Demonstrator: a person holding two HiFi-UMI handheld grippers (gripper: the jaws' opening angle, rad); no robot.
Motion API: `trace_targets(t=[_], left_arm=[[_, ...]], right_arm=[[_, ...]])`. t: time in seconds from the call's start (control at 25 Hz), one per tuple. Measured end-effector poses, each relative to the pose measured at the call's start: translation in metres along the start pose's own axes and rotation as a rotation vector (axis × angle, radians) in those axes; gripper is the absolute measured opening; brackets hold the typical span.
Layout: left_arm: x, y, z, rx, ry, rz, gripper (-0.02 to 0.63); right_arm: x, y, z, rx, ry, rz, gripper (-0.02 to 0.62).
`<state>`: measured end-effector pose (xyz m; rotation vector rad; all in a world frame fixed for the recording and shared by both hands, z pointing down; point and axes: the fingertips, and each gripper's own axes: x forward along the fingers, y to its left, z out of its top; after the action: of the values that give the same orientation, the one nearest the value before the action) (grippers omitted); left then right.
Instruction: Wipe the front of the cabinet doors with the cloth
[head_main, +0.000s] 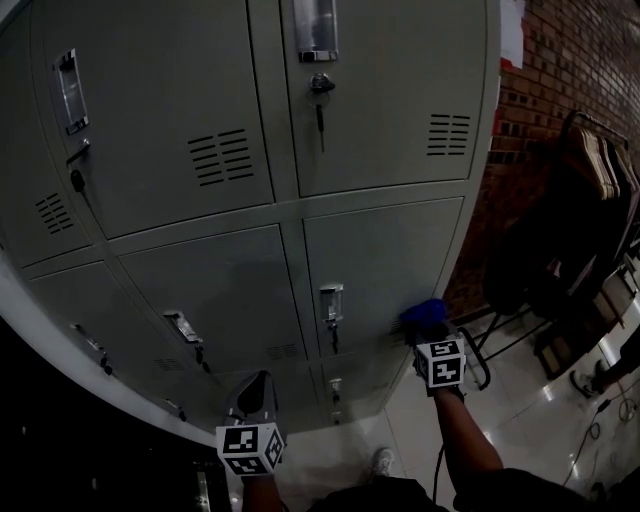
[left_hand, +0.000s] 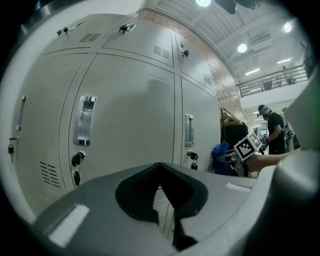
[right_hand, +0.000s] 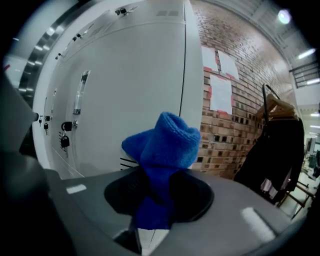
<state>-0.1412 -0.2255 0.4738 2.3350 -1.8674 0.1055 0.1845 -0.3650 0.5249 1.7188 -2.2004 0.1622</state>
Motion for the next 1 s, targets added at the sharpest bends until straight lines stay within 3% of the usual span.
trace_targets(t=[0.16, 0.52, 0.76, 1.0], left_arm=[[0.002, 0.002, -0.001, -0.002, 0.001, -0.005, 0.015], [-0.004, 0.013, 0.001, -0.014, -0.014, 0.013, 0.014], [-0.011, 0.018, 0.002, -0.017, -0.021, 0.026, 0.014], [-0.019, 0.023, -0.001, -0.021, -0.02, 0.044, 0.014]], right_arm=[[0.005, 0.036, -0.002, 0.032, 0.0, 0.075, 0.118], [0.004, 0.128, 0.011, -0.027, -0.011, 0.289, 0.115], [0.004, 0.176, 0.018, -0.056, -0.017, 0.36, 0.112], [0.005, 0.195, 0.021, -0.04, -0.027, 0.395, 0.112]])
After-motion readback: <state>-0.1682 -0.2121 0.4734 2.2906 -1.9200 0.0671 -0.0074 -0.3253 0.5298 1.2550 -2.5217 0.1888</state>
